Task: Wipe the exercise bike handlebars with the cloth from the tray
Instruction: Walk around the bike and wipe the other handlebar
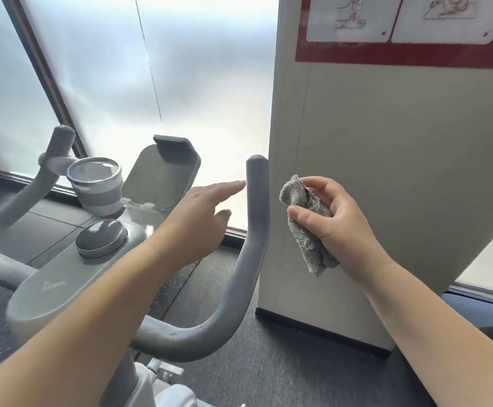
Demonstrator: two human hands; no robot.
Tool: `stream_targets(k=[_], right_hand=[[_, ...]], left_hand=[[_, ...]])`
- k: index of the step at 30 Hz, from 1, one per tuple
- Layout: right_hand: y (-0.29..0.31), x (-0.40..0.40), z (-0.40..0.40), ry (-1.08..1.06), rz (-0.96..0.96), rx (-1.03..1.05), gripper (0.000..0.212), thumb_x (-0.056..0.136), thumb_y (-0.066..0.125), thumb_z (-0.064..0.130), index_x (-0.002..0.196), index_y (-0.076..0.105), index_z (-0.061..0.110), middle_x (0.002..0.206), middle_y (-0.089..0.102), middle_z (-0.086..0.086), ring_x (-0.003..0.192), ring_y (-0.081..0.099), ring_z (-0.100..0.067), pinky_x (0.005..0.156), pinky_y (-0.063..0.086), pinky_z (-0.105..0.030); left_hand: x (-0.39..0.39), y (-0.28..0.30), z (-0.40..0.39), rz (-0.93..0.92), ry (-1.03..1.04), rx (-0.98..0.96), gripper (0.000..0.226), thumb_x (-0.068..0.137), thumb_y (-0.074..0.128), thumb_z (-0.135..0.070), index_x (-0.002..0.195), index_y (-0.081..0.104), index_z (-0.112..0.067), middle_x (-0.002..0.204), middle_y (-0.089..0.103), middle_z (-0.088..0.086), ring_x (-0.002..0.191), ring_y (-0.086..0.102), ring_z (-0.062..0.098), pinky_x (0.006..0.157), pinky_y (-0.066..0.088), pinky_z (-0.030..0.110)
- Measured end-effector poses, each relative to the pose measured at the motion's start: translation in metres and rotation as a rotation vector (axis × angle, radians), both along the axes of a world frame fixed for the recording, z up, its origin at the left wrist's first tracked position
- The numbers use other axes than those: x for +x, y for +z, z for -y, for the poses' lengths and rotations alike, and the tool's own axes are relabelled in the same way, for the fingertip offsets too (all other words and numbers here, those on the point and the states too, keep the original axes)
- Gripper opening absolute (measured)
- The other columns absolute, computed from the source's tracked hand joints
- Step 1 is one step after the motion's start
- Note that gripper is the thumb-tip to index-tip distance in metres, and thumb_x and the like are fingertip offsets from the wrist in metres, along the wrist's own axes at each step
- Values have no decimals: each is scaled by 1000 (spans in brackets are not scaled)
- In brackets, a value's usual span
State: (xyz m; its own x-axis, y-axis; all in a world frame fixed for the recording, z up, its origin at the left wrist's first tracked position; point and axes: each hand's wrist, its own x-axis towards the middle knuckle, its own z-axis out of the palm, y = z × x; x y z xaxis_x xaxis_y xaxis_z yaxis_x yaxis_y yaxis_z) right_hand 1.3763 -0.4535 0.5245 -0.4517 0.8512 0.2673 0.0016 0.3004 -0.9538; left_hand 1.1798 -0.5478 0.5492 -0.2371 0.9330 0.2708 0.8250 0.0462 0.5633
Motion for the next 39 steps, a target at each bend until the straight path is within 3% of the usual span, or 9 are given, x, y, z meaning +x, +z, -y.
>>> stream_targets(k=[3, 6, 11, 15, 18, 21, 27, 31, 39], right_hand=[[8, -6, -20, 53, -36, -9, 44, 72, 71, 26, 116, 62, 27, 106, 67, 9, 86, 66, -4, 72, 50, -17], [17, -10, -39, 108, -65, -14, 42, 74, 71, 24, 116, 64, 28, 100, 68, 10, 78, 64, -4, 65, 49, -17], [37, -29, -64, 136, -33, 158, 37, 83, 71, 11, 117, 67, 26, 105, 70, 10, 81, 64, 1, 69, 48, -11], [48, -52, -74, 229, 60, 350, 34, 90, 61, 5, 117, 68, 25, 117, 65, 8, 102, 61, 0, 85, 46, -12], [52, -62, -82, 356, 197, 439, 34, 92, 56, 5, 112, 70, 29, 112, 66, 14, 103, 62, -2, 88, 48, -17], [51, -62, -84, 384, 157, 500, 30, 90, 59, 4, 109, 72, 24, 111, 68, 13, 106, 62, -2, 91, 48, -18], [38, -60, -78, 311, 64, 667, 24, 89, 62, 8, 109, 72, 17, 113, 66, 11, 105, 64, -4, 86, 50, -17], [31, -55, -71, 234, 107, 798, 23, 93, 59, 17, 112, 71, 20, 123, 63, 6, 119, 57, -3, 95, 50, -25], [23, -51, -49, 108, 216, 843, 24, 95, 56, 20, 114, 70, 24, 132, 59, 8, 125, 52, -2, 102, 46, -27]], left_hand=[[-2, 3, -7, -16, -19, -30, 55, 95, 47, -11, 140, 39, -42, 129, 38, -31, 132, 31, 0, 107, 21, 20], [-6, 5, -10, 17, -16, -59, 54, 95, 47, -11, 135, 44, -48, 115, 40, -40, 100, 45, -4, 96, 35, 22], [-7, 6, -14, 86, 12, -51, 52, 95, 50, -12, 122, 52, -57, 102, 50, -33, 88, 53, -2, 91, 41, 24], [-5, 6, -16, 53, 34, -42, 54, 93, 51, -11, 122, 52, -57, 102, 50, -30, 95, 50, -2, 86, 35, 19], [-3, 3, -16, 49, 42, -12, 55, 92, 52, -7, 126, 53, -49, 109, 53, -32, 106, 46, -5, 91, 34, 18], [-3, 0, -17, 40, 44, 9, 56, 90, 52, -5, 128, 53, -46, 116, 56, -32, 115, 45, -3, 99, 36, 24], [-7, 2, -17, 45, 38, 4, 52, 92, 52, -7, 124, 56, -47, 113, 55, -31, 110, 46, -7, 96, 38, 19], [-15, 1, -13, 36, 36, -15, 47, 93, 53, -11, 122, 57, -48, 109, 54, -31, 104, 47, -13, 86, 32, 6], [-36, 0, 14, 26, -6, -49, 47, 91, 54, -10, 117, 59, -49, 101, 55, -31, 94, 55, -7, 88, 34, 7]])
